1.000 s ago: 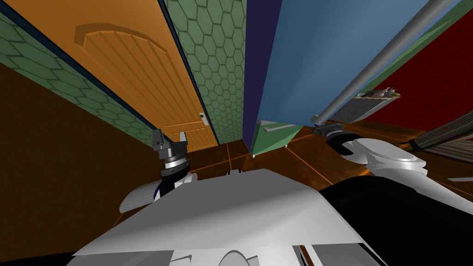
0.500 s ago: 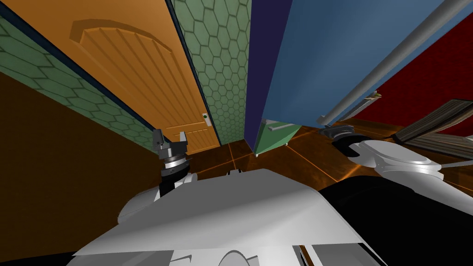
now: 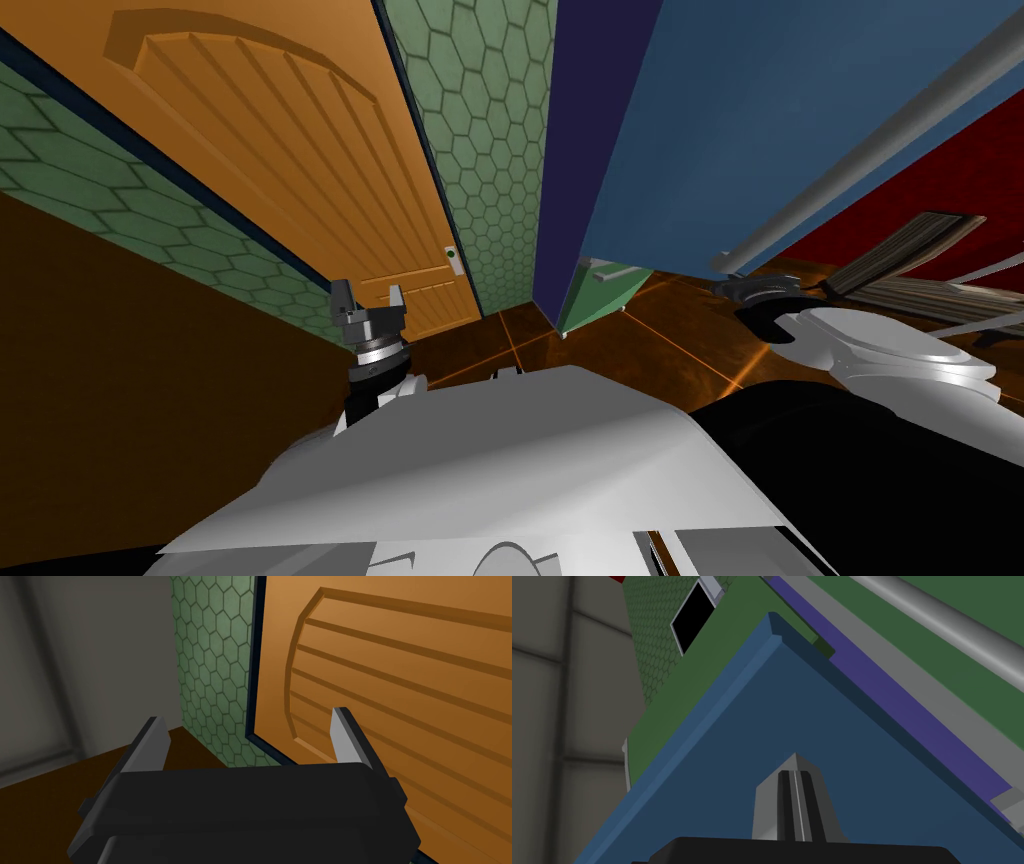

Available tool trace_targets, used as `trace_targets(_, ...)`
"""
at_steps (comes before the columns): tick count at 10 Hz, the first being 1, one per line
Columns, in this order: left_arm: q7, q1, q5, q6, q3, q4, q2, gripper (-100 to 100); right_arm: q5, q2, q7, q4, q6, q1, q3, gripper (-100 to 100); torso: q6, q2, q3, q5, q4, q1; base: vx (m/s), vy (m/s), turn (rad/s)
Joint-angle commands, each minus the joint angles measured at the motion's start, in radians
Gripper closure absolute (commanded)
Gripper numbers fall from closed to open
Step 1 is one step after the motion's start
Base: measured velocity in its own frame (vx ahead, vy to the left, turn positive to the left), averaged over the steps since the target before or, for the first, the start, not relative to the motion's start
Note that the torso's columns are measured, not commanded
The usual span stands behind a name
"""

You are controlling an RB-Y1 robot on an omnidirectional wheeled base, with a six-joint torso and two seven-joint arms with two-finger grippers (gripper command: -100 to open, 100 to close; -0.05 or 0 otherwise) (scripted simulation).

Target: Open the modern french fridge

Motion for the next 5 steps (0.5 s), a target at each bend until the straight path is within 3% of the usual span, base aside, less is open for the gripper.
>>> trace_targets(1,0.0,0.0,0.0,0.0,0.0,0.0,0.0,0,-0.029,-0.043,-0.028,0.017,-0.003,0.044,-0.012,-100,0.002,-0.002,-0.002,0.002,0.001,-0.004,0.071,0.106,-0.151)
trace_targets(3,0.0,0.0,0.0,0.0,0.0,0.0,0.0,0,-0.044,-0.07,-0.044,0.027,-0.014,0.06,-0.017,-100,-0.006,-0.005,-0.003,-0.005,-0.002,-0.013,0.018,-0.002,-0.049)
trace_targets(5,0.0,0.0,0.0,0.0,0.001,0.0,0.001,0,-0.066,-0.11,-0.068,0.041,-0.03,0.084,-0.025,-100,0.0,-0.006,-0.005,0.0,-0.001,-0.009,0.034,-0.003,-0.045)
